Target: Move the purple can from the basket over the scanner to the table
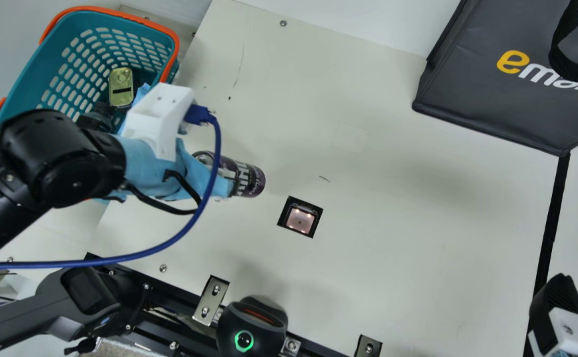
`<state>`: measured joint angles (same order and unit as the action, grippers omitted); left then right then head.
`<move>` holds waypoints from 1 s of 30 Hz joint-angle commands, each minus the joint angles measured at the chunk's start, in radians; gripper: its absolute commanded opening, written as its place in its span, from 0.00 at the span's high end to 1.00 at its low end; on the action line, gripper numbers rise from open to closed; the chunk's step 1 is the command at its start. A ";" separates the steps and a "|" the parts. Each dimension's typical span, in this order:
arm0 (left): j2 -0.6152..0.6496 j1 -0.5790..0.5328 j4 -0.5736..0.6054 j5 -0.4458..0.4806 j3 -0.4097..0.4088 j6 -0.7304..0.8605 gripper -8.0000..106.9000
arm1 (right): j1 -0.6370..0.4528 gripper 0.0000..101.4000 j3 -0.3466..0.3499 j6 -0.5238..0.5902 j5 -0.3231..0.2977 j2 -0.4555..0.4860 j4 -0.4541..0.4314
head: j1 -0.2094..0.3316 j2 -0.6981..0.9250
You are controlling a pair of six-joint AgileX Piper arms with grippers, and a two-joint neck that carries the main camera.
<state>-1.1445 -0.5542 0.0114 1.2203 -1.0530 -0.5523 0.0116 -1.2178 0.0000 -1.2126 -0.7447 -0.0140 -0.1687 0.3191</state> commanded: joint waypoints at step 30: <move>-0.194 -0.373 -0.153 0.000 -0.056 -0.171 1.00 | 0.000 0.06 0.000 0.000 0.000 0.000 0.000 | 0.030 0.002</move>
<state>-1.3329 -0.9189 -0.1397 1.2193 -1.1074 -0.7182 0.0116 -1.2178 0.0000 -1.2126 -0.7447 -0.0140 -0.1687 0.3175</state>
